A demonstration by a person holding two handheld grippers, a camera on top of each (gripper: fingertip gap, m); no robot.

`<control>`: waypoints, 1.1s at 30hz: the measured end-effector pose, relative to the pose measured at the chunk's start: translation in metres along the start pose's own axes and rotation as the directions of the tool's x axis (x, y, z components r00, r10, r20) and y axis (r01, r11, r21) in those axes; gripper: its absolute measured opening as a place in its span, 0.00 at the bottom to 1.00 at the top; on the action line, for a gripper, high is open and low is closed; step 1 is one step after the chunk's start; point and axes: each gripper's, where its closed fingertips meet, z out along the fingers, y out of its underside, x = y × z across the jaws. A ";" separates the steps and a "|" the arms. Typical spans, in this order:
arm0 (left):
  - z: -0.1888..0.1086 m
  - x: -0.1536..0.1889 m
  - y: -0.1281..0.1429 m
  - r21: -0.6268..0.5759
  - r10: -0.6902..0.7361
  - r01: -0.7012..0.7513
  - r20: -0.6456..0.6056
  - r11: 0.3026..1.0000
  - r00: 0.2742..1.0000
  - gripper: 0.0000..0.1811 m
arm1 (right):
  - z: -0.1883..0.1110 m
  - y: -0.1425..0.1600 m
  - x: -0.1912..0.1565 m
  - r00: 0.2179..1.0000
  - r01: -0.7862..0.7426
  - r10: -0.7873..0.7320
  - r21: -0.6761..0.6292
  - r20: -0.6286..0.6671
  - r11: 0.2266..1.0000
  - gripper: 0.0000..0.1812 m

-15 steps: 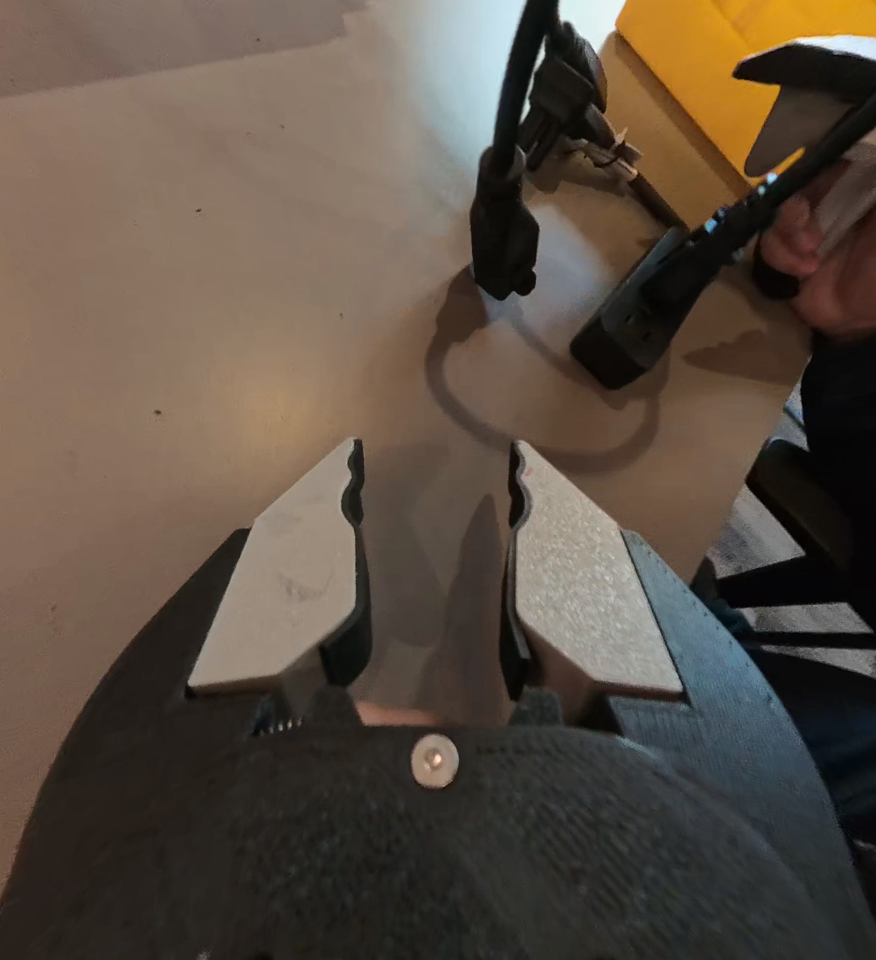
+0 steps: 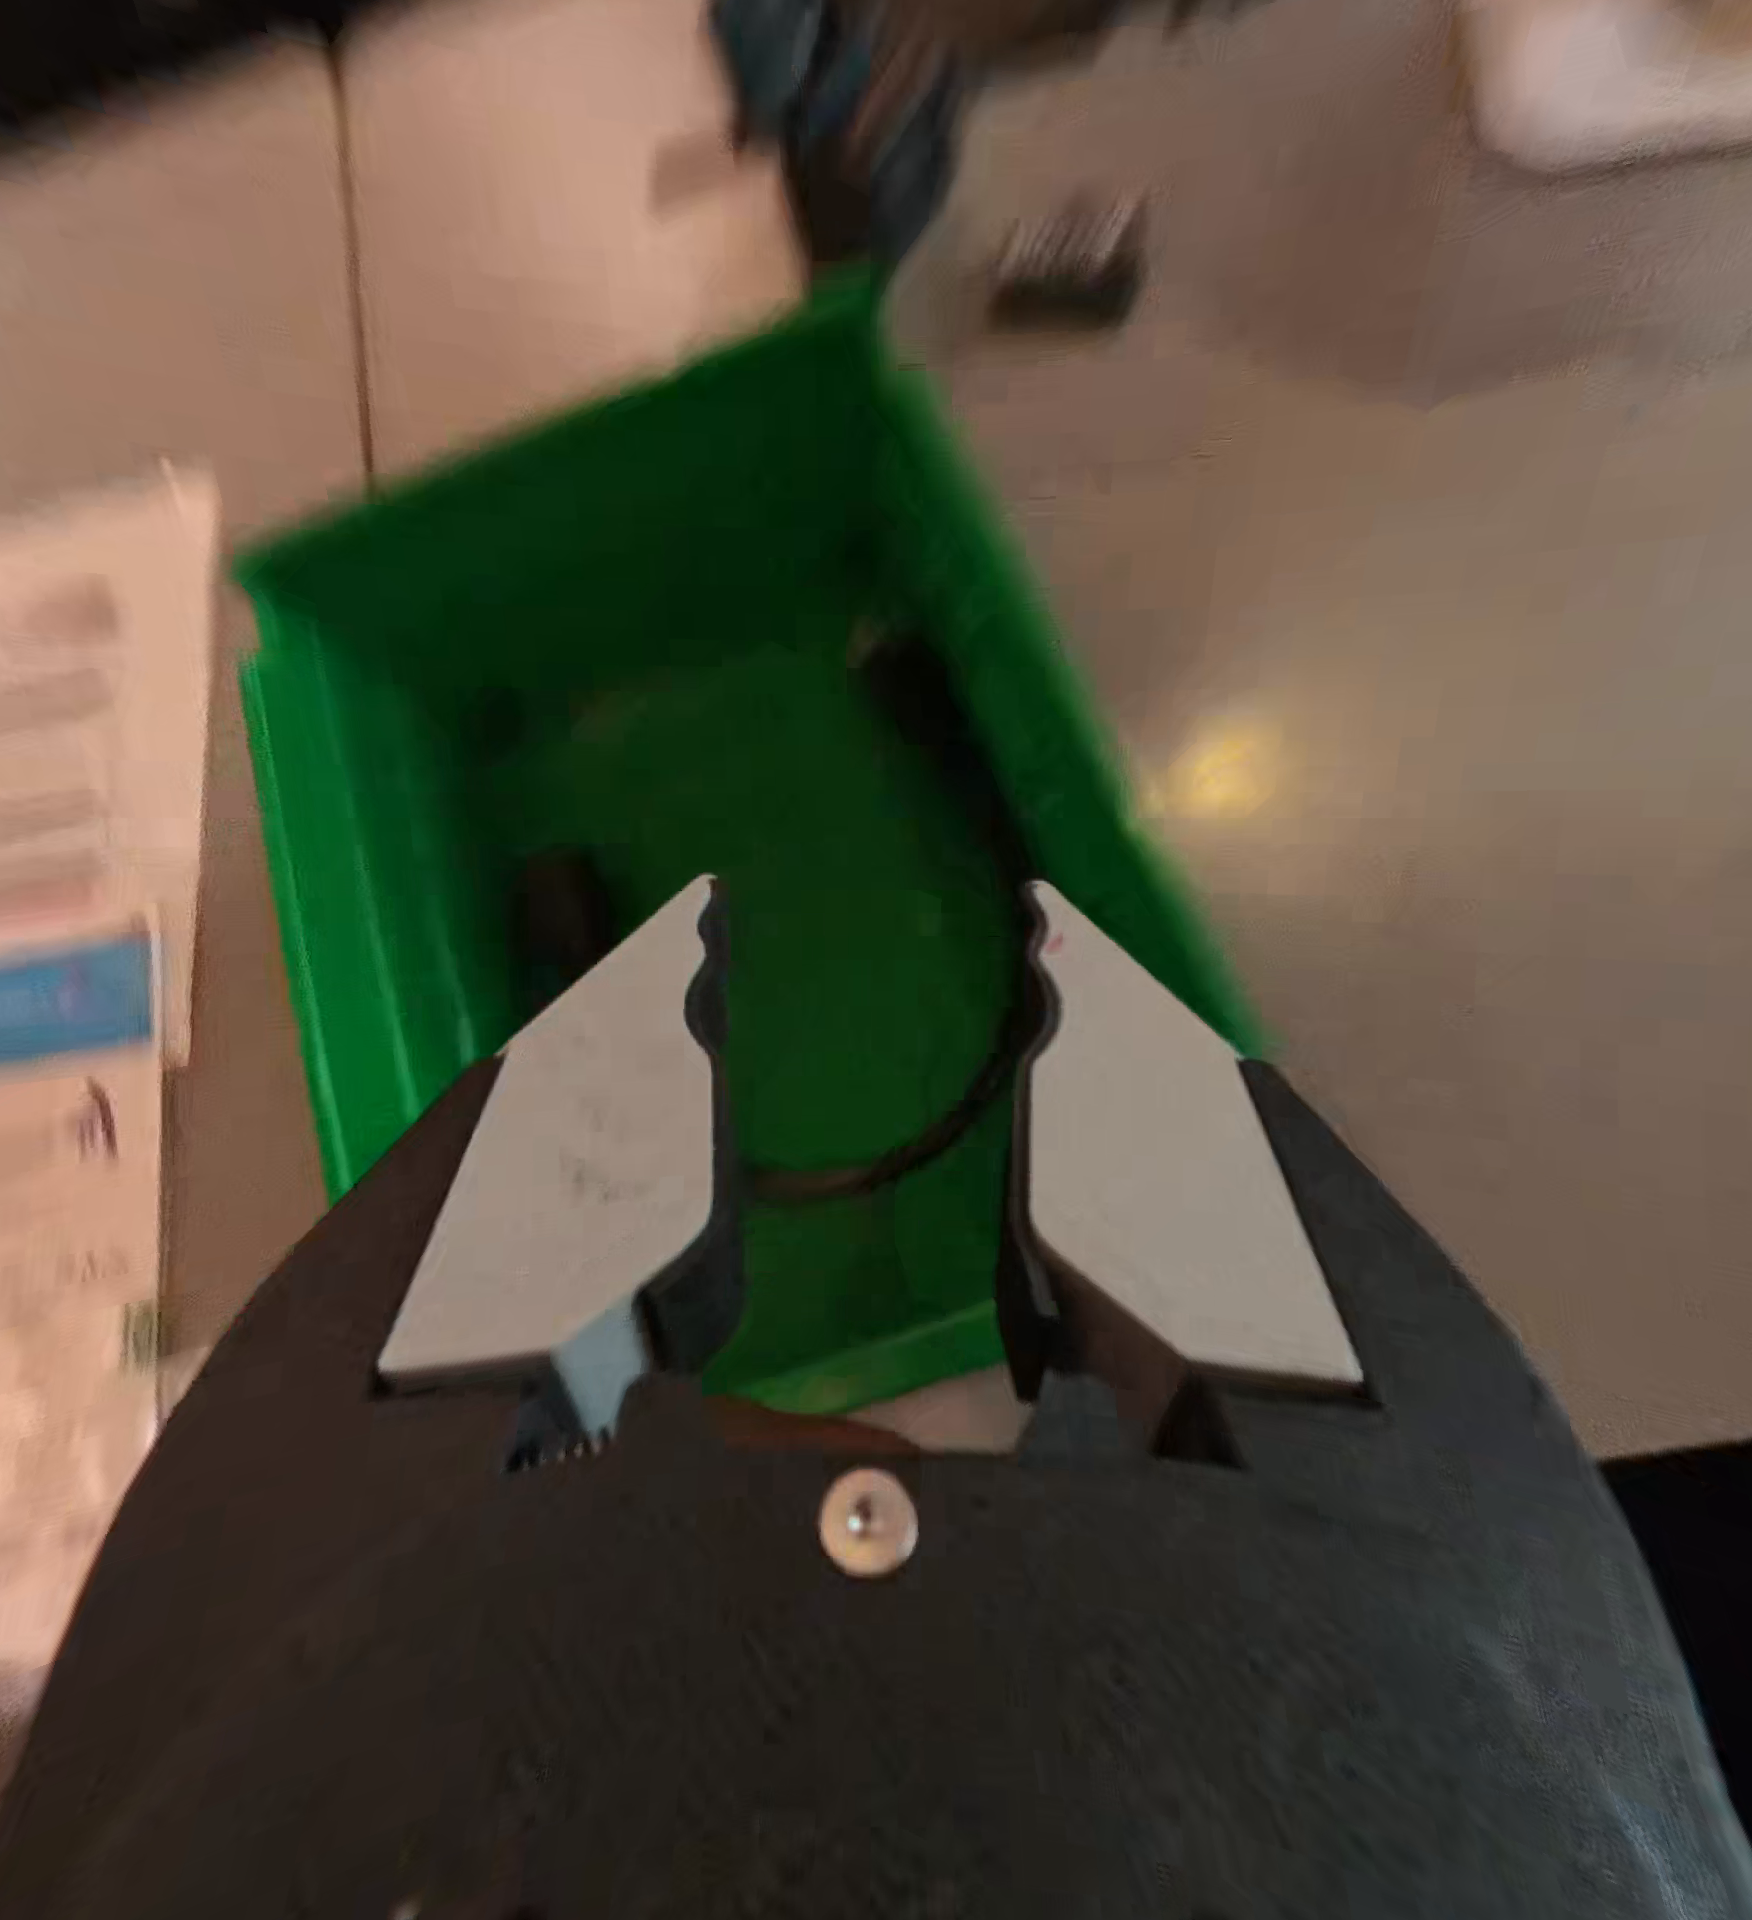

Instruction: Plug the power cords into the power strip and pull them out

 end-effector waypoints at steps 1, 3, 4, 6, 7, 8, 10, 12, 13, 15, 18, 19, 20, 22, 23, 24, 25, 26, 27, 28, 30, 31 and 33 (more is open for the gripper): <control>0.016 -0.020 0.023 -0.109 -0.052 0.052 0.001 0.993 0.999 0.30 | 0.000 0.000 0.000 1.000 0.001 -0.001 -0.002 0.000 1.000 0.36; 0.043 -0.047 0.061 -0.239 -0.099 0.105 0.037 0.965 0.994 0.30 | 0.001 0.001 0.000 1.000 0.002 -0.002 -0.005 -0.002 1.000 0.36; 0.055 -0.056 0.076 -0.282 -0.093 0.108 0.065 0.953 0.994 0.30 | 0.001 0.001 0.000 1.000 0.002 -0.002 -0.006 -0.003 1.000 0.36; 0.076 -0.066 0.101 -0.366 -0.070 0.104 0.105 0.925 0.992 0.29 | 0.001 0.001 0.001 1.000 0.001 -0.001 -0.009 -0.006 1.000 0.36; 0.085 -0.069 0.112 -0.404 -0.056 0.101 0.121 0.909 0.991 0.29 | 0.001 0.001 0.001 1.000 -0.001 0.001 -0.010 -0.008 1.000 0.36; 0.091 -0.074 0.104 -0.341 -0.074 0.117 0.136 0.933 0.988 0.23 | 0.001 0.001 0.002 1.000 -0.003 0.003 -0.009 -0.009 1.000 0.36; 0.097 -0.086 0.106 -0.340 -0.082 0.138 0.175 0.930 0.981 0.13 | 0.001 0.000 0.003 1.000 -0.005 0.005 -0.004 -0.016 1.000 0.36; 0.099 -0.095 0.108 -0.341 -0.041 0.110 0.204 0.934 0.978 0.07 | 0.000 0.000 0.003 1.000 -0.003 0.003 0.001 -0.020 1.000 0.36; 0.099 -0.098 0.109 -0.343 -0.027 0.100 0.213 0.934 0.977 0.04 | 0.000 0.000 0.003 1.000 0.000 0.000 0.001 -0.020 1.000 0.36; 0.099 -0.098 0.109 -0.347 -0.039 0.111 0.208 0.931 0.977 0.04 | 0.001 0.000 0.002 1.000 0.007 -0.007 -0.003 -0.017 1.000 0.36; 0.096 -0.098 0.109 -0.379 0.021 0.066 0.220 0.923 0.975 0.04 | 0.001 0.001 0.000 1.000 0.016 -0.016 -0.008 -0.009 1.000 0.36; 0.093 -0.099 0.105 -0.370 0.055 0.039 0.241 0.928 0.969 0.04 | 0.001 0.001 -0.001 1.000 0.018 -0.018 -0.007 -0.008 1.000 0.35; 0.089 -0.099 0.098 -0.353 0.089 0.010 0.264 0.936 0.960 0.04 | 0.001 0.001 -0.001 1.000 0.021 -0.021 -0.005 -0.007 1.000 0.35; 0.076 -0.099 0.079 -0.312 0.139 -0.039 0.302 0.949 0.943 0.04 | 0.001 0.000 -0.002 1.000 0.023 -0.023 -0.002 -0.003 1.000 0.35; 0.066 -0.100 0.065 -0.285 0.163 -0.067 0.328 0.956 0.931 0.04 | 0.000 0.000 -0.002 1.000 0.023 -0.023 -0.001 -0.002 1.000 0.35; 0.054 -0.102 0.048 -0.257 0.193 -0.101 0.362 0.961 0.912 0.03 | 0.000 0.000 -0.002 1.000 0.023 -0.023 -0.001 0.000 1.000 0.35; 0.039 -0.105 0.029 -0.228 0.226 -0.141 0.405 0.963 0.886 0.03 | 0.000 0.000 -0.002 1.000 0.022 -0.022 -0.001 0.002 1.000 0.35; 0.021 -0.107 0.007 -0.193 0.258 -0.189 0.452 0.963 0.854 0.03 | 0.000 0.000 -0.002 1.000 0.021 -0.021 -0.001 0.004 1.000 0.35; 0.003 -0.108 -0.016 -0.158 0.285 -0.237 0.496 0.959 0.820 0.03 | 0.000 0.000 -0.002 1.000 0.021 -0.021 0.000 0.005 1.000 0.35; -0.017 -0.107 -0.039 -0.123 0.308 -0.289 0.539 0.949 0.784 0.03 | 0.000 0.000 -0.003 1.000 0.022 -0.022 0.001 0.006 1.000 0.35; -0.059 -0.096 -0.084 -0.048 0.332 -0.386 0.615 0.921 0.715 0.03 | 0.000 0.000 -0.003 1.000 0.023 -0.023 0.001 0.008 1.000 0.35; -0.078 -0.086 -0.105 -0.008 0.332 -0.429 0.644 0.903 0.689 0.03 | 0.000 0.000 -0.003 1.000 0.023 -0.023 -0.001 0.009 1.000 0.35; -0.112 -0.057 -0.138 0.080 0.326 -0.504 0.675 0.860 0.662 0.03 | 0.001 0.001 -0.004 1.000 0.023 -0.023 -0.005 0.012 1.000 0.35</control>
